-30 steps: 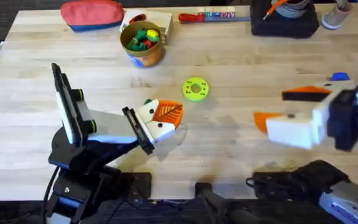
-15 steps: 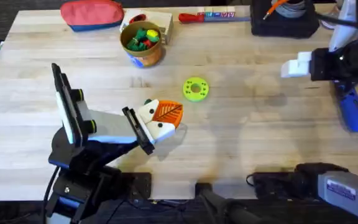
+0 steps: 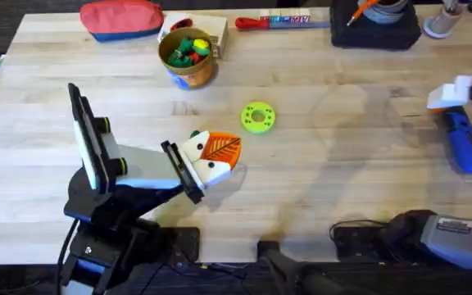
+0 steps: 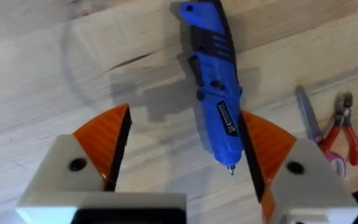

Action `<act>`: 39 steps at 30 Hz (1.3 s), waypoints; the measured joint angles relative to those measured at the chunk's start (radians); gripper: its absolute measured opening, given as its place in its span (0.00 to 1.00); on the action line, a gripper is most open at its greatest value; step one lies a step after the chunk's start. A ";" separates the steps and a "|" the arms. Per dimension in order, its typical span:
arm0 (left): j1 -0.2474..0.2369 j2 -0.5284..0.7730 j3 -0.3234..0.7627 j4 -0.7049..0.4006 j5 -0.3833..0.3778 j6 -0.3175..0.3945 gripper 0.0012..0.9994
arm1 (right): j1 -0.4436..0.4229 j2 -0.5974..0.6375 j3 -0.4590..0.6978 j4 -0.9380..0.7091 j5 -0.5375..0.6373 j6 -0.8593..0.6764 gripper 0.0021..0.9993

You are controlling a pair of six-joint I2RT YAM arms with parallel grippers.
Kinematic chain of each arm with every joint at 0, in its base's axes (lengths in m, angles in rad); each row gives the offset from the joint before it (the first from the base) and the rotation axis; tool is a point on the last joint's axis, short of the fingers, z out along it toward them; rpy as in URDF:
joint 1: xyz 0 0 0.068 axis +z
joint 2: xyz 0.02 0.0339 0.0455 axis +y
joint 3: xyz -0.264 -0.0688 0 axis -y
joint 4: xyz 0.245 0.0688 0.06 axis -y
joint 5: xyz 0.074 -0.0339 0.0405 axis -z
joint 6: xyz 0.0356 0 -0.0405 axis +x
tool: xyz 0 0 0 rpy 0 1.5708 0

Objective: Pick up the gripper from the table and insert it into the empty holder that is missing its gripper. Then pick up a screw, insert it into the mounting hole, and use the screwdriver to tighten it. Finally, clean up the table by picking up the vegetable and placing it into the bucket.

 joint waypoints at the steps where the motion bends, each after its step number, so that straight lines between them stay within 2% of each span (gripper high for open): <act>1: 0.000 0.000 0.000 0.000 0.000 0.000 0.00 | -0.033 0.004 0.000 0.004 -0.038 -0.031 0.99; 6: 0.000 0.000 0.000 0.000 0.000 0.000 0.00 | -0.171 0.054 0.001 0.050 -0.189 -0.136 0.99; 10: 0.000 0.000 0.000 0.000 0.000 0.000 0.00 | -0.230 0.123 0.001 0.110 -0.243 -0.189 0.99; 19: 0.000 0.000 0.000 0.000 0.000 0.000 0.00 | -0.237 0.211 0.002 0.245 -0.277 -0.277 0.99; 28: 0.000 0.000 0.000 0.000 0.000 0.000 0.00 | -0.237 0.303 0.003 0.247 -0.281 -0.308 0.98; 30: 0.000 0.000 0.000 0.000 0.000 0.000 0.00 | -0.237 0.322 0.003 0.247 -0.280 -0.315 0.90; 32: 0.000 0.000 0.000 0.000 0.000 0.000 0.00 | -0.237 0.327 0.007 0.249 -0.284 -0.316 0.76; 35: 0.000 0.000 0.000 0.000 0.000 0.000 0.00 | -0.237 0.327 0.007 0.249 -0.285 -0.318 0.64; 39: 0.000 0.000 0.000 0.000 0.000 0.000 0.00 | -0.237 0.327 0.007 0.254 -0.284 -0.323 0.41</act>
